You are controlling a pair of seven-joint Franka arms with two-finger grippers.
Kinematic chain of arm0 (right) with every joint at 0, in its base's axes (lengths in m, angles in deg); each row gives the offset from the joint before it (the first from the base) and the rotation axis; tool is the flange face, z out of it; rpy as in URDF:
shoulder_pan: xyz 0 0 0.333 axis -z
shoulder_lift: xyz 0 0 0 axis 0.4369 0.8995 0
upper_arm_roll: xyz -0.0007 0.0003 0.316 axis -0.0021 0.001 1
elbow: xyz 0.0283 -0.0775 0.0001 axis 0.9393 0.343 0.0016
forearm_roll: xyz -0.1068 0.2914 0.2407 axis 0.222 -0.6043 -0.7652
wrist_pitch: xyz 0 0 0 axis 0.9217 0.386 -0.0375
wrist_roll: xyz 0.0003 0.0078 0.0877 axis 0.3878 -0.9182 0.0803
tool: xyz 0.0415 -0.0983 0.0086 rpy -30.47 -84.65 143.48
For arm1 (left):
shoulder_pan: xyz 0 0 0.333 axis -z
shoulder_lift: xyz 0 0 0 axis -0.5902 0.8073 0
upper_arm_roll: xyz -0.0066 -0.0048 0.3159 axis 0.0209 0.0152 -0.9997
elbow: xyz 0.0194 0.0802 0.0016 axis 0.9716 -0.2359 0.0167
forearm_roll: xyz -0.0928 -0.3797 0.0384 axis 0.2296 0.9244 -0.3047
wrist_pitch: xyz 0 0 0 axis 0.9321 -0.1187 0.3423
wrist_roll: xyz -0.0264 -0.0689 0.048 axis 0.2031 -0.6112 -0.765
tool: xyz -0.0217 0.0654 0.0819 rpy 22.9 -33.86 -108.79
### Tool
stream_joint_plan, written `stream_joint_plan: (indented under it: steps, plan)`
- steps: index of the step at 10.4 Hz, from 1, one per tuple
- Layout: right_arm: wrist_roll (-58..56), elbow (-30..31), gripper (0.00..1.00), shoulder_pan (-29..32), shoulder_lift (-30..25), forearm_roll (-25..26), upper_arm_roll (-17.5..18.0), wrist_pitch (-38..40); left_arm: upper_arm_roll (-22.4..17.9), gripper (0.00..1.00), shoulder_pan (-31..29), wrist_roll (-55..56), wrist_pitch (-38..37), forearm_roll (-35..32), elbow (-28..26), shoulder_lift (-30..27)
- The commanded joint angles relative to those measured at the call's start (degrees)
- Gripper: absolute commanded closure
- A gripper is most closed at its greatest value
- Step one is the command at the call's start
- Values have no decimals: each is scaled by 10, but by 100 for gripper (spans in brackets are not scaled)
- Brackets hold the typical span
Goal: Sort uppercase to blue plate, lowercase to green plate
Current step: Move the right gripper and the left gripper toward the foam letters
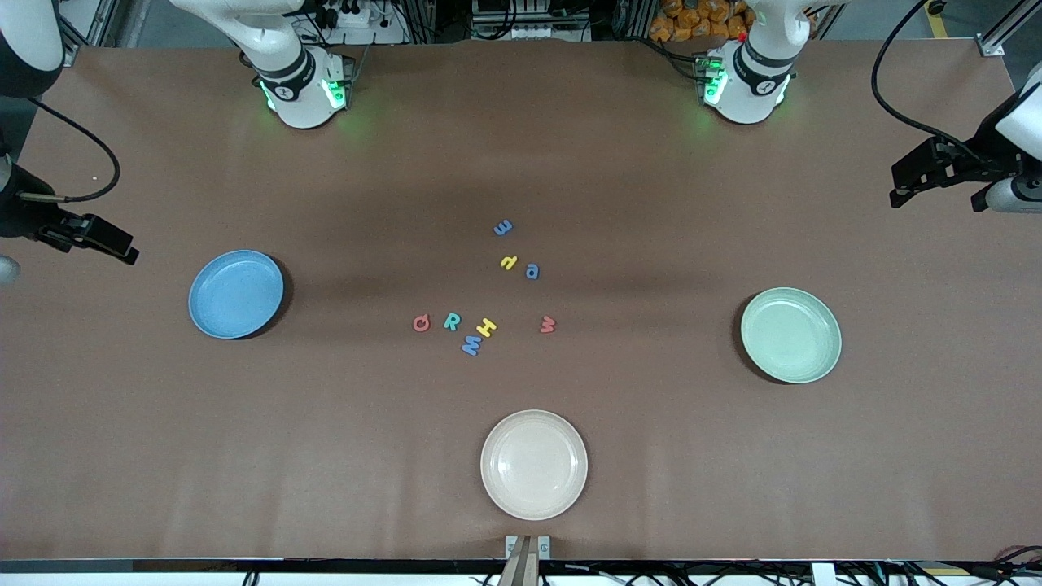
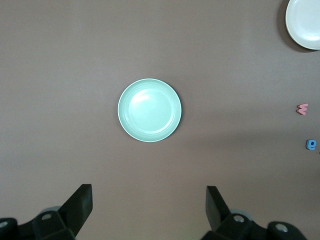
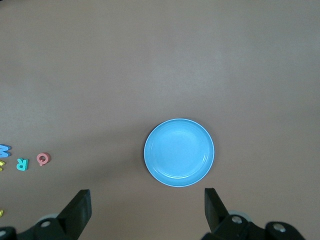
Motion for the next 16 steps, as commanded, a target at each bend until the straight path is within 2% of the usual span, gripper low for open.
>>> stream_joint_plan:
  steps: [1,3,4,6,8,10,11,14,16]
  plan:
    - [-4,20,0,1,-11,-5,0,-16,3,0,4,-14,-6,-13,-1,12]
    - [7,23,0,-7,-6,-5,4,-26,3,0,33,-5,-5,-14,-1,42]
    - [24,23,0,-17,-2,-7,4,-29,3,0,75,15,-1,-19,-2,53]
    - [68,23,0,-37,17,-10,11,-44,3,0,138,126,11,-47,2,94]
    - [134,23,0,-64,52,-10,13,-79,9,0,172,151,51,-49,2,135]
    - [208,23,0,-83,100,-10,39,-135,9,0,223,226,120,-51,0,184]
    - [221,23,0,-97,129,-10,40,-172,9,0,244,269,145,-50,1,211]
    - [275,23,0,-136,223,-10,40,-283,9,0,305,284,232,-52,1,280]
    - [298,24,0,-140,272,-11,57,-320,8,0,328,306,297,-51,2,330]
